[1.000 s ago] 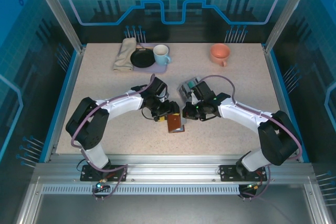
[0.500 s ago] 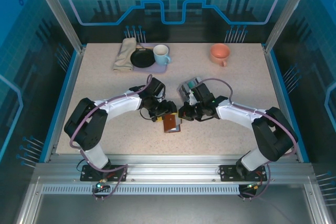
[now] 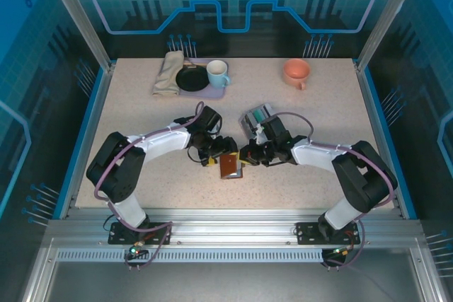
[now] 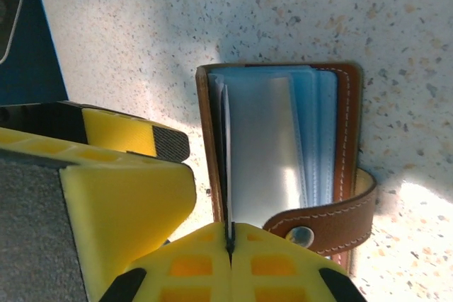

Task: Put the credit cards into the card holder
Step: Open the card holder at the center of the table.

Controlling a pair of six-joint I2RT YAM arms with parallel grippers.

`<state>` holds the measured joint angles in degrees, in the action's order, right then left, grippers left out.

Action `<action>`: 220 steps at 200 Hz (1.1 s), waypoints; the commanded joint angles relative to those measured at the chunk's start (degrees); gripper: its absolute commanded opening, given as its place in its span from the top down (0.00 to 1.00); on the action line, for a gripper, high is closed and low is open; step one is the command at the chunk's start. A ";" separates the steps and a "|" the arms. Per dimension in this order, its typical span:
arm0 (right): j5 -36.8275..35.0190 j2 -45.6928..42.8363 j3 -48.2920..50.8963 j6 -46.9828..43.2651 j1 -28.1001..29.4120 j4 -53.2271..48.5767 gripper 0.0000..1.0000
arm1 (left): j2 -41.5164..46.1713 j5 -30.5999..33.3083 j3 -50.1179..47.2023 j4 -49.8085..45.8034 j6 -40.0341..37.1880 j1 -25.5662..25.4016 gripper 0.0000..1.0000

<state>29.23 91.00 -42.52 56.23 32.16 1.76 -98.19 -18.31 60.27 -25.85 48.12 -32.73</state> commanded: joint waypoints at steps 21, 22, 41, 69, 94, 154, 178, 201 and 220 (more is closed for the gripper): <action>4.08 0.14 3.01 3.76 -2.08 7.92 1.00 | 0.33 -2.17 0.74 0.25 0.37 0.39 0.14; 4.16 0.14 3.03 3.83 -2.09 8.09 1.00 | 0.30 -2.26 0.78 0.33 0.37 0.39 0.14; 4.90 0.13 3.82 4.51 -2.54 9.57 1.00 | 0.22 -2.61 1.06 0.20 -0.03 0.40 0.11; 6.79 0.62 4.62 6.11 -2.64 13.37 1.00 | -0.68 -2.39 2.13 -1.40 -0.83 0.45 0.14; 5.65 0.15 4.62 5.26 -2.81 10.43 1.00 | -0.44 -1.13 1.87 -2.11 -0.26 0.39 0.15; 3.48 -2.06 4.68 2.81 -2.85 6.60 1.00 | 2.74 2.72 0.48 -4.85 -1.65 0.84 0.15; 4.32 -1.17 4.41 3.84 -3.00 8.64 1.00 | 6.55 4.67 -1.09 -6.14 -5.93 0.28 0.16; 4.33 -0.92 3.72 4.00 -3.06 8.52 1.00 | 11.29 7.28 -3.98 -6.13 -11.97 -3.21 0.16; 4.25 -0.74 3.07 3.55 -3.13 7.55 1.00 | 14.70 12.94 -6.48 -7.18 -15.41 -8.02 0.16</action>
<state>32.21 89.89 -38.30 59.59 29.85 9.08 -87.53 -11.94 56.82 -30.13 40.12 -35.75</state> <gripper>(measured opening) 0.053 0.841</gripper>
